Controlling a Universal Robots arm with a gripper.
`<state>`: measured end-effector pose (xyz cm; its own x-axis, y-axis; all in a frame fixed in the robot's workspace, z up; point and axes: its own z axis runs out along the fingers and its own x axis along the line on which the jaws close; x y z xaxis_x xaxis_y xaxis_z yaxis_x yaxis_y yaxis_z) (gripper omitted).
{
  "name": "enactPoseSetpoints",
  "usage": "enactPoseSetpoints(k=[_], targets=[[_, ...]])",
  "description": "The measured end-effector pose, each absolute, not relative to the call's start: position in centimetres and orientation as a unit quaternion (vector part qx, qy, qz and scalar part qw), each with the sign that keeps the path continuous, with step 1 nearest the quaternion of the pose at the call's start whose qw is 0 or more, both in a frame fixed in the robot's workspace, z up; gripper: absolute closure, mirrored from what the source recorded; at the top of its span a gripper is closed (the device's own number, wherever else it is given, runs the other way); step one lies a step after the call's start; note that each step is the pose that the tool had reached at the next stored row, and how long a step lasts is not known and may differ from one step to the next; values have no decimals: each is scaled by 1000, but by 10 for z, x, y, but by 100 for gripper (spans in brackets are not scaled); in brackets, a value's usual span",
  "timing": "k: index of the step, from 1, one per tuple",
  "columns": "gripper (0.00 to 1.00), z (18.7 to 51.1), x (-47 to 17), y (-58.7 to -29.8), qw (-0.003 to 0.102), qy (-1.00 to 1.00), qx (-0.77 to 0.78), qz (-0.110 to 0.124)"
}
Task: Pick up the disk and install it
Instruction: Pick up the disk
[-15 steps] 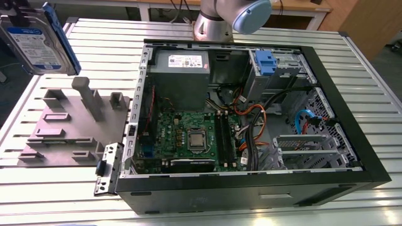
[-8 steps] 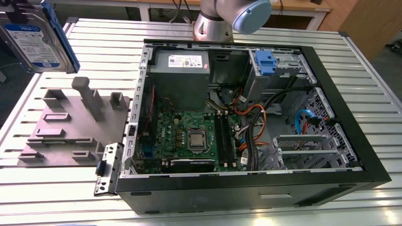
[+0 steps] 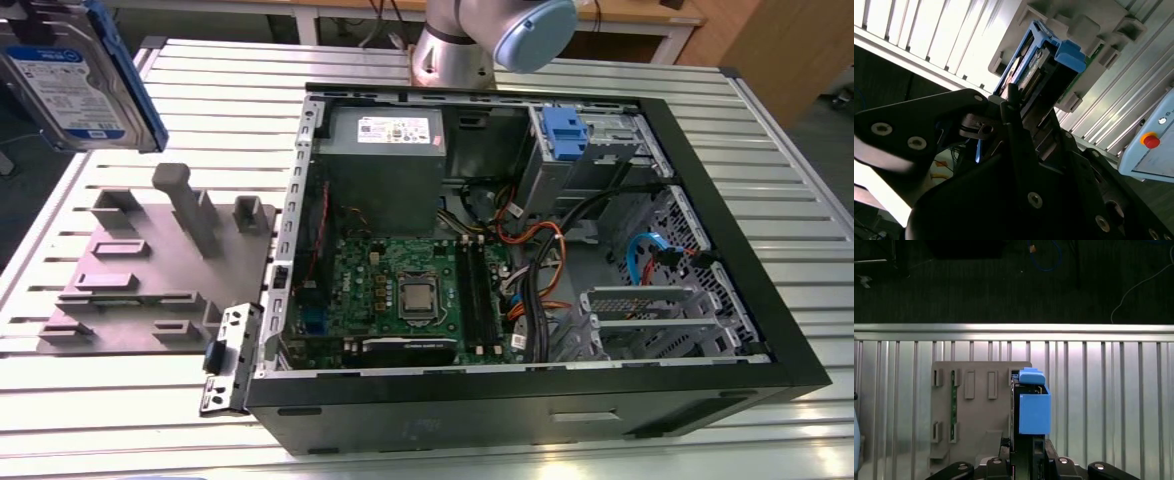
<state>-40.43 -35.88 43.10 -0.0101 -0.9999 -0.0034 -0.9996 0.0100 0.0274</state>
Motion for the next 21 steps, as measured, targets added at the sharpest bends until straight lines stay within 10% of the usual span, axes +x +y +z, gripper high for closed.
enactPoseSetpoints(k=[21], targets=[[65,481,-404,-359,8,-711,704,-11]])
